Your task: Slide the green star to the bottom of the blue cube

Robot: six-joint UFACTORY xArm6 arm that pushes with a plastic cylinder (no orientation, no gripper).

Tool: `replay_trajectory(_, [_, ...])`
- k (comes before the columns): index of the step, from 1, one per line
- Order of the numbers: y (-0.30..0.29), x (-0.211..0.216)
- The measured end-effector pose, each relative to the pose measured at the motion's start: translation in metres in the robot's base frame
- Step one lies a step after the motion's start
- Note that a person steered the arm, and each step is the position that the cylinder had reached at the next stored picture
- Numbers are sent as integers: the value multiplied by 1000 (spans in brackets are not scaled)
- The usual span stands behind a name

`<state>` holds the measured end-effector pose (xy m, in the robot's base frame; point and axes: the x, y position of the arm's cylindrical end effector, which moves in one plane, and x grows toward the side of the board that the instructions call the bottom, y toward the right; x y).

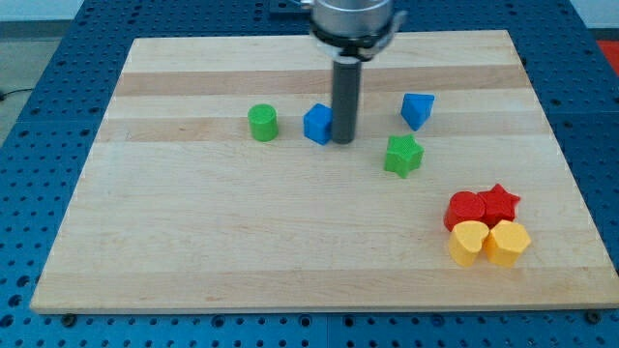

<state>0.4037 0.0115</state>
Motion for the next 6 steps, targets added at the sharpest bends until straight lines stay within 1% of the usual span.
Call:
replay_trajectory(1, [23, 1])
replay_trajectory(3, [158, 6])
replay_trajectory(4, [207, 7])
replay_trajectory(5, [185, 46])
replay_trajectory(6, [115, 39])
